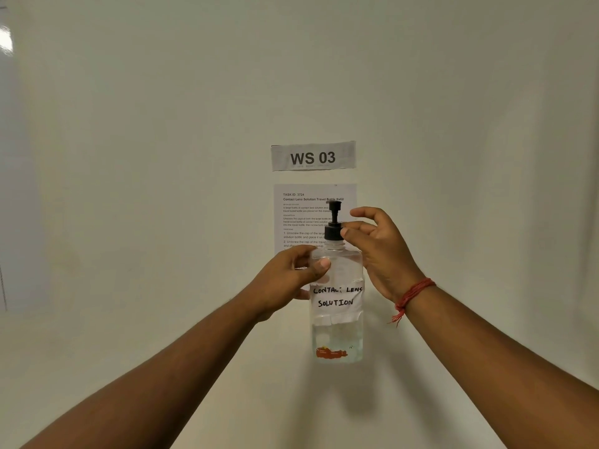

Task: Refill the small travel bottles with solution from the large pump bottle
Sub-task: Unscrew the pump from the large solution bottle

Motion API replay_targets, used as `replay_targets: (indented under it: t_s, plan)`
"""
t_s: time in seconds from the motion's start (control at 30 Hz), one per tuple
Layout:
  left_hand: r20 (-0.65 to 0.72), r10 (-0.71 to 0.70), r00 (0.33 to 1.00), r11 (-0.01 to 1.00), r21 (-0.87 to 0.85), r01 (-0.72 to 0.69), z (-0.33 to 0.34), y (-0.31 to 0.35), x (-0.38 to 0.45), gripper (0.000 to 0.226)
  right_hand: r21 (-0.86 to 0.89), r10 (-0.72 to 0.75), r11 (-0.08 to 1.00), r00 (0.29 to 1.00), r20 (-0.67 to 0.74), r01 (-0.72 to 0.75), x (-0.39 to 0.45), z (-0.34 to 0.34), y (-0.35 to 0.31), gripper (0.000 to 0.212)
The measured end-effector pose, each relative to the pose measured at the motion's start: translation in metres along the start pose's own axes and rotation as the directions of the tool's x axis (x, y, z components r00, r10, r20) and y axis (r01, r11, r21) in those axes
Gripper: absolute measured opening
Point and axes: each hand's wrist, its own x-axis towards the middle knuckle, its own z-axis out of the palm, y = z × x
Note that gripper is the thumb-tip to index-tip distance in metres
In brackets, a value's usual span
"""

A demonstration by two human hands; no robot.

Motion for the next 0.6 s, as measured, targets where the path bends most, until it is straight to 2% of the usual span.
replay_targets:
  t_s: [0.23, 0.6]
  plan:
    - [0.006, 0.002, 1.0, 1.0, -0.002, -0.002, 0.0005, -0.0005, -0.0006, 0.043, -0.014, -0.022, 1.0, 1.0, -0.002, 0.022, -0.0015, 0.0006, -0.0005, 0.044]
    - [0.004, 0.015, 1.0, 1.0, 0.004, -0.015, -0.0001, -0.0001, -0.0001, 0.042, 0.005, 0.016, 1.0, 1.0, -0.014, -0.016, -0.0005, -0.0011, -0.0016, 0.033]
